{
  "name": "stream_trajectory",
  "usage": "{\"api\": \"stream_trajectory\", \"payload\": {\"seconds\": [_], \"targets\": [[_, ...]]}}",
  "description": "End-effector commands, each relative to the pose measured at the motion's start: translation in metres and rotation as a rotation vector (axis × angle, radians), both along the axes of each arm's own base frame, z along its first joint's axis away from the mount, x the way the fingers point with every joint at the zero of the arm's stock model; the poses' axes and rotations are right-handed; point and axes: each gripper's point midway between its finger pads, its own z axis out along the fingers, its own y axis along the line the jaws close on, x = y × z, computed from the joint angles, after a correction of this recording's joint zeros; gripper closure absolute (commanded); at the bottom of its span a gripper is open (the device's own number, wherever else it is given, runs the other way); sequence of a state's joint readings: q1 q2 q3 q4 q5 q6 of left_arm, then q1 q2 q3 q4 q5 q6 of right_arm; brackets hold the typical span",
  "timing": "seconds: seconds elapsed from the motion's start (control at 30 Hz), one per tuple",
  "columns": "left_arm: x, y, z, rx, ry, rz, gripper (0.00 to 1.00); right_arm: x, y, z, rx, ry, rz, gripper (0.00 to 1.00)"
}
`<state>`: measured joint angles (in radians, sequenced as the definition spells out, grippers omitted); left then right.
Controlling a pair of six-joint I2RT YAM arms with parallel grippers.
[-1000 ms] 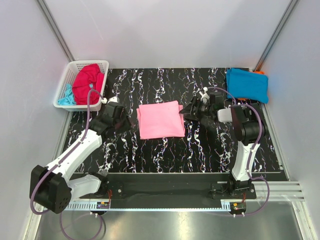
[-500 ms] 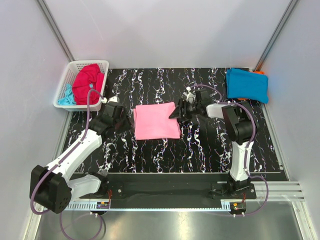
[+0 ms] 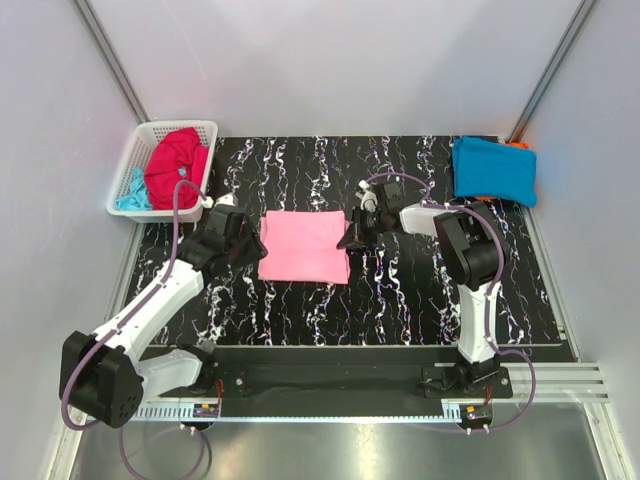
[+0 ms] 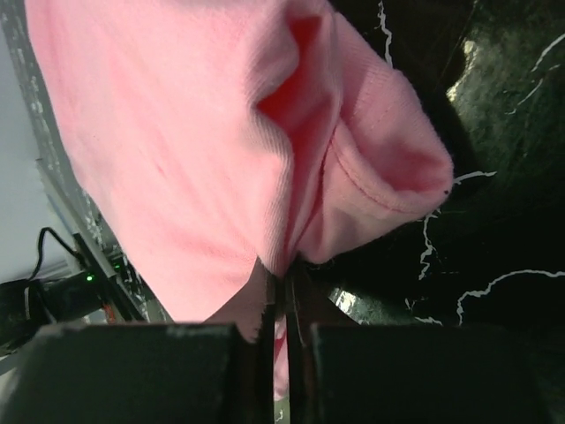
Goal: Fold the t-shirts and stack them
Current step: Neatly place the folded tshirt to the corner
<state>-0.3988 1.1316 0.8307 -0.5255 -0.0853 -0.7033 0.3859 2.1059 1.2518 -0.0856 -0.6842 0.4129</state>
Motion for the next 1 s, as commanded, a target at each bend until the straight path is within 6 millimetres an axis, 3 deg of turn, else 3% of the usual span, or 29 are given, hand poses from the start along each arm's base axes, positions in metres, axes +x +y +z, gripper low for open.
{"api": "stream_trajectory", "payload": {"seconds": [0.0, 0.2, 0.33, 0.5, 0.53, 0.8, 0.87, 0.9, 0.97], "targets": [[0.003, -0.001, 0.012, -0.023, -0.052, -0.01, 0.57, -0.005, -0.026, -0.022, -0.232, -0.006, -0.043, 1.0], [0.003, 0.002, 0.015, -0.019, -0.057, -0.003, 0.57, 0.02, -0.06, 0.004, -0.454, -0.114, -0.116, 1.0], [0.002, 0.001, 0.014, -0.019, -0.049, -0.004, 0.57, 0.049, -0.075, 0.027, -0.565, -0.201, -0.153, 1.0], [0.003, 0.002, 0.014, -0.015, -0.048, -0.006, 0.57, 0.076, -0.094, 0.037, -0.702, -0.254, -0.173, 1.0], [0.002, 0.003, 0.013, -0.012, -0.048, -0.006, 0.57, 0.089, -0.096, 0.049, -0.718, -0.288, -0.2, 1.0], [0.002, 0.005, 0.008, -0.005, -0.028, 0.004, 0.57, 0.135, -0.116, 0.075, -0.798, -0.362, -0.264, 1.0], [0.002, 0.004, 0.005, -0.007, -0.015, 0.006, 0.57, 0.144, -0.125, 0.075, -0.822, -0.364, -0.274, 1.0], [0.003, 0.003, 0.005, -0.006, -0.013, 0.004, 0.56, 0.155, -0.128, 0.088, -0.825, -0.396, -0.297, 1.0], [0.003, 0.003, 0.004, -0.006, -0.01, 0.003, 0.56, 0.166, -0.143, 0.093, -0.859, -0.401, -0.314, 1.0]]}}
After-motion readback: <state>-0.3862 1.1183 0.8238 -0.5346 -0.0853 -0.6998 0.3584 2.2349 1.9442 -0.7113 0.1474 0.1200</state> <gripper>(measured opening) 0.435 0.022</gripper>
